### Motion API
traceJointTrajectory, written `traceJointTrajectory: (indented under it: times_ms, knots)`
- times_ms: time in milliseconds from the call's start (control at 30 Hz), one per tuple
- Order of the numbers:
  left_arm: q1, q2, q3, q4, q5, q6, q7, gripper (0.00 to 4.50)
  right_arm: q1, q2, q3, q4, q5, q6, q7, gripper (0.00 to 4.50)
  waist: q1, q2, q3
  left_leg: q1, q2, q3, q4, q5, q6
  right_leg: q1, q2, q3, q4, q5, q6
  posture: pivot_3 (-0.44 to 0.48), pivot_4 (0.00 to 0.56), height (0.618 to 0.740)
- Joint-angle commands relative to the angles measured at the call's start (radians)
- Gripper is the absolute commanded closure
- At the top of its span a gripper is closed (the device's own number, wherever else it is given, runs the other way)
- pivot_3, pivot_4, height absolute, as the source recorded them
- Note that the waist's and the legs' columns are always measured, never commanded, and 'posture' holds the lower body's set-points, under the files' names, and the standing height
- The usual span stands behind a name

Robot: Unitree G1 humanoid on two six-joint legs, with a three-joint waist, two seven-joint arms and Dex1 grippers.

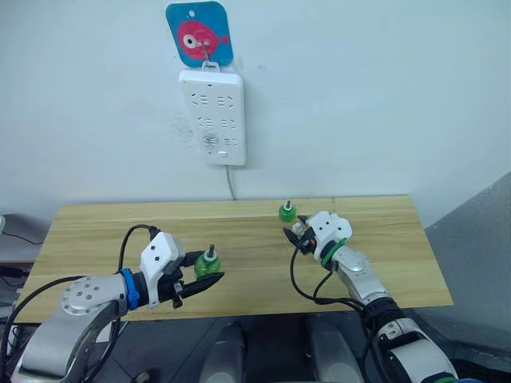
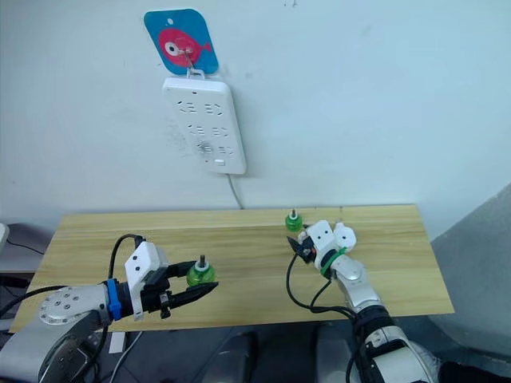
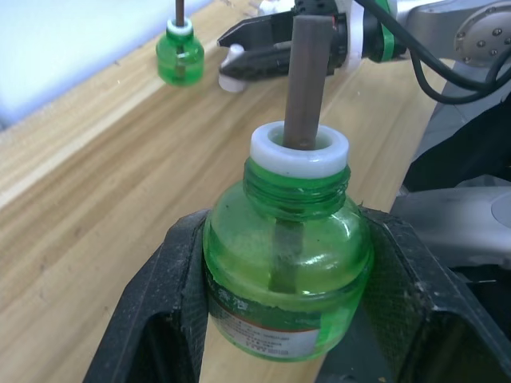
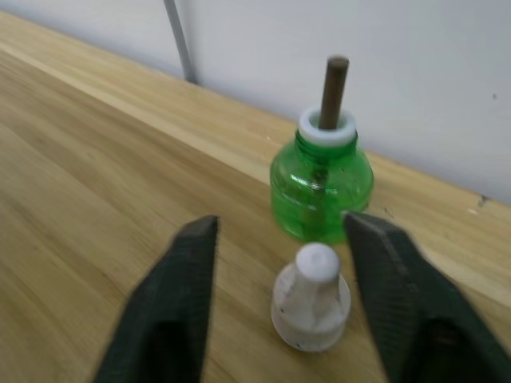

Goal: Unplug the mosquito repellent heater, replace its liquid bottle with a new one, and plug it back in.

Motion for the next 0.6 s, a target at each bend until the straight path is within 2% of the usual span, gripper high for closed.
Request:
traceJointTrajectory:
  times_ms: [33,67,167,300,433,600]
  knots:
    - [-0.049,-0.013,-0.027,0.021,0.003,-0.031,-0.014,2.26,0.048,-0.044,0.006,-0.240,0.033,0.069,0.082,0.40,0.002,0.001,0.000,0.000,0.000,0.000,0.000,0.000,0.000,0.000,0.000,0.000,0.000,0.000,0.000,0.020,0.291,0.740]
    - [-0.086,-0.024,-0.047,0.038,-0.001,-0.035,-0.025,2.26,0.073,-0.086,0.015,-0.375,0.066,0.144,0.137,0.01,0.001,0.001,0.001,0.000,0.000,0.000,0.000,0.000,0.000,0.000,0.000,0.000,0.000,0.000,0.000,-0.001,0.278,0.740]
    - [-0.172,-0.049,-0.104,0.077,-0.010,-0.042,-0.070,2.26,0.109,-0.199,0.024,-0.667,0.166,0.350,0.261,0.00,0.002,0.002,0.001,-0.001,-0.001,0.000,0.000,0.000,0.000,0.000,-0.001,0.000,-0.001,0.000,0.001,-0.029,0.263,0.740]
    - [-0.321,-0.092,-0.204,0.148,0.009,-0.094,-0.158,2.26,0.067,-0.401,0.010,-0.996,0.368,0.689,0.405,0.00,-0.004,0.003,0.001,-0.002,-0.001,0.000,0.001,0.000,0.000,0.000,-0.001,0.000,-0.001,0.000,0.001,-0.084,0.233,0.740]
    - [-0.441,-0.144,-0.264,0.205,0.010,-0.107,-0.199,2.26,-0.002,-0.467,0.025,-1.126,0.464,0.858,0.427,0.00,-0.010,0.000,-0.001,-0.003,0.000,-0.001,0.001,0.000,0.000,0.000,0.000,-0.002,-0.002,0.000,0.001,-0.118,0.216,0.740]
    - [-0.517,-0.188,-0.292,0.236,0.011,-0.116,-0.222,2.26,-0.049,-0.428,0.045,-1.171,0.490,0.945,0.371,0.00,-0.022,-0.001,-0.002,-0.004,0.000,0.000,0.003,0.000,0.000,0.000,-0.001,-0.002,-0.002,0.001,0.001,-0.139,0.194,0.740]
